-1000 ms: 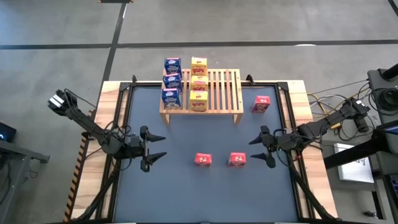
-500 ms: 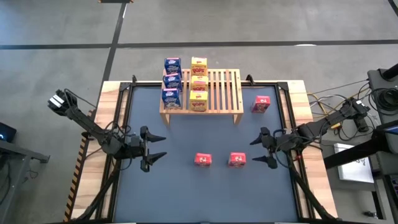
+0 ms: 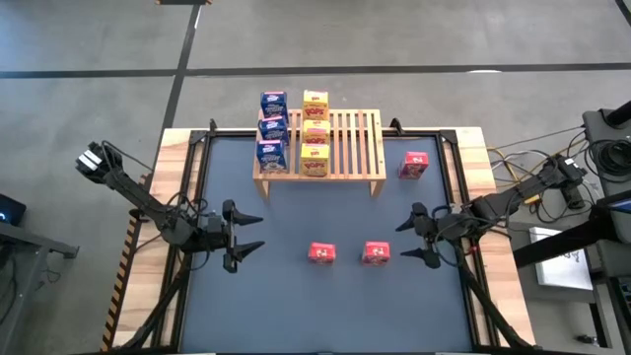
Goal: Stack cereal on shelf
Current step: Put the bottom right red cereal box on the shelf
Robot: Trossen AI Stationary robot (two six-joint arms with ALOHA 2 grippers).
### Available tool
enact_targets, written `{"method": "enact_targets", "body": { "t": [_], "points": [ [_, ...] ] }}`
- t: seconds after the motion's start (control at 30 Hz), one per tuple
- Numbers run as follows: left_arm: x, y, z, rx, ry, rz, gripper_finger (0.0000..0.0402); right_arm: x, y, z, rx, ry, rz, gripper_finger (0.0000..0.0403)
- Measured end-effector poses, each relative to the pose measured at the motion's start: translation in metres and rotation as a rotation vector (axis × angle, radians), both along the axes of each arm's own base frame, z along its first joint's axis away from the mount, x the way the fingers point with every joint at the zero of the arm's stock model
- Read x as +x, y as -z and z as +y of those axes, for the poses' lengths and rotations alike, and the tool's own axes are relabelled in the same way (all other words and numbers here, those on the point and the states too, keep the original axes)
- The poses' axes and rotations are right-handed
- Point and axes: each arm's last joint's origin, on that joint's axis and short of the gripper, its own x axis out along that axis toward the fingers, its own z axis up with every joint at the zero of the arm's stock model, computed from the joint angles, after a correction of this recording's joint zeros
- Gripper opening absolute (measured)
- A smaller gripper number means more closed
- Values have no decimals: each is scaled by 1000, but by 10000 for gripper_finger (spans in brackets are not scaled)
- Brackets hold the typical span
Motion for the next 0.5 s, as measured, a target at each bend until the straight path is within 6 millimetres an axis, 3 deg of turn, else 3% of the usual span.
{"method": "enact_targets", "body": {
  "t": [0.5],
  "points": [
    [0,1,0,8,0,10,292,15,15,6,-38,5,43,347]
  ]
}}
